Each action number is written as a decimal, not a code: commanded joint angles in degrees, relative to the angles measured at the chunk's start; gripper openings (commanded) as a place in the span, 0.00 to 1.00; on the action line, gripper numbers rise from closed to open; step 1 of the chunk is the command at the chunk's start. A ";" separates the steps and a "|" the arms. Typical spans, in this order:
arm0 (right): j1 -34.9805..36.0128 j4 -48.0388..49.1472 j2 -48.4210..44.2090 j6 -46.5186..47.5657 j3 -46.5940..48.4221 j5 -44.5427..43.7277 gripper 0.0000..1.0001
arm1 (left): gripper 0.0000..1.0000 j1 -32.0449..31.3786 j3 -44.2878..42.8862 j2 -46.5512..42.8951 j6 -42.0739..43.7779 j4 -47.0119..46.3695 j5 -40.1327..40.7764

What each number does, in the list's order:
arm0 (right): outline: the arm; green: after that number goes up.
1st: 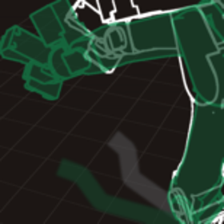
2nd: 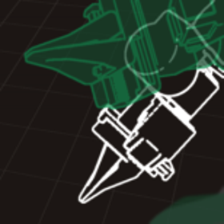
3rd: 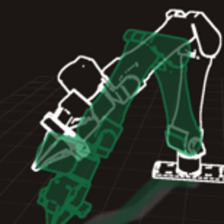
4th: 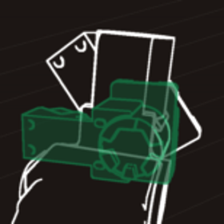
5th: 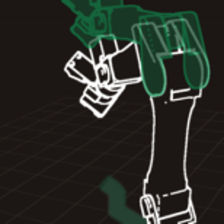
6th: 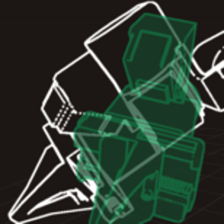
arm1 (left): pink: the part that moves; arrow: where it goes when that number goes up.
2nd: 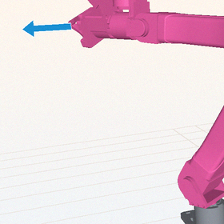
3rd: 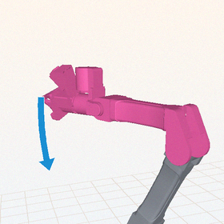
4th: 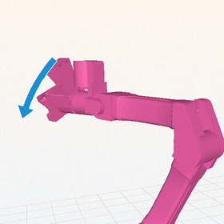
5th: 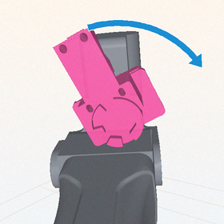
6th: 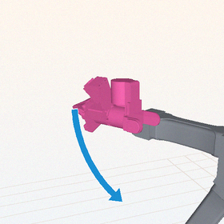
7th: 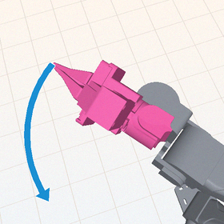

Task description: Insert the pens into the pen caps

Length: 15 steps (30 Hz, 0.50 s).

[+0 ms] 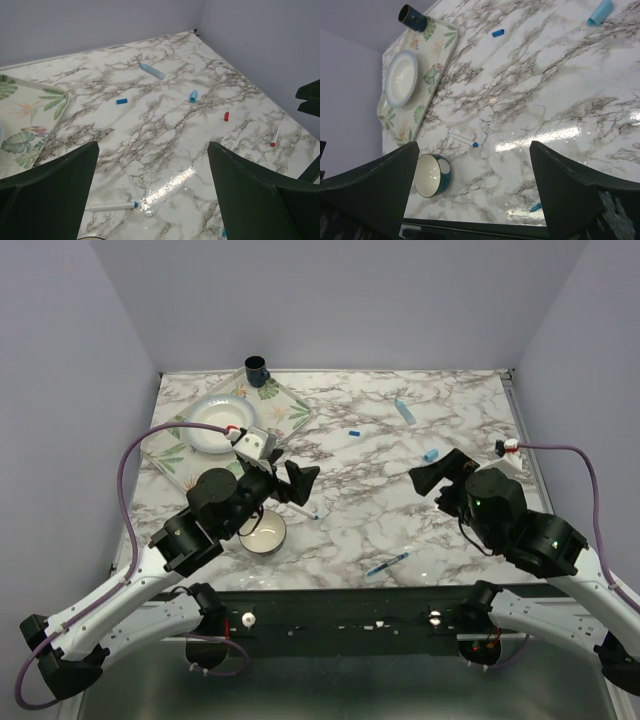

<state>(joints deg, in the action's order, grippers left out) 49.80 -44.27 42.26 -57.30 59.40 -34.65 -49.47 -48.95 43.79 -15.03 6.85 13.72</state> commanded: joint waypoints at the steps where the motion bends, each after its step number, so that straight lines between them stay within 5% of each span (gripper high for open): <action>1: -0.23 -6.60 -0.16 -7.73 -0.86 -4.37 1.00 | 0.99 0.17 0.52 -0.72 0.09 -1.32 1.13; 8: -0.23 -21.00 2.20 -31.16 -1.91 -2.62 0.96 | 0.99 0.17 0.52 -0.46 -0.09 -1.58 2.28; 15: -2.07 -36.13 10.45 -41.93 -1.48 -1.29 0.88 | 0.99 0.17 0.35 -0.29 -0.27 -1.05 3.16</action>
<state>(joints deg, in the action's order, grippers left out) 49.78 -64.49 46.98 -86.98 57.30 -35.00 -49.47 -48.93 43.77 -15.05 6.83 14.57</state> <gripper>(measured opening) 0.899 0.988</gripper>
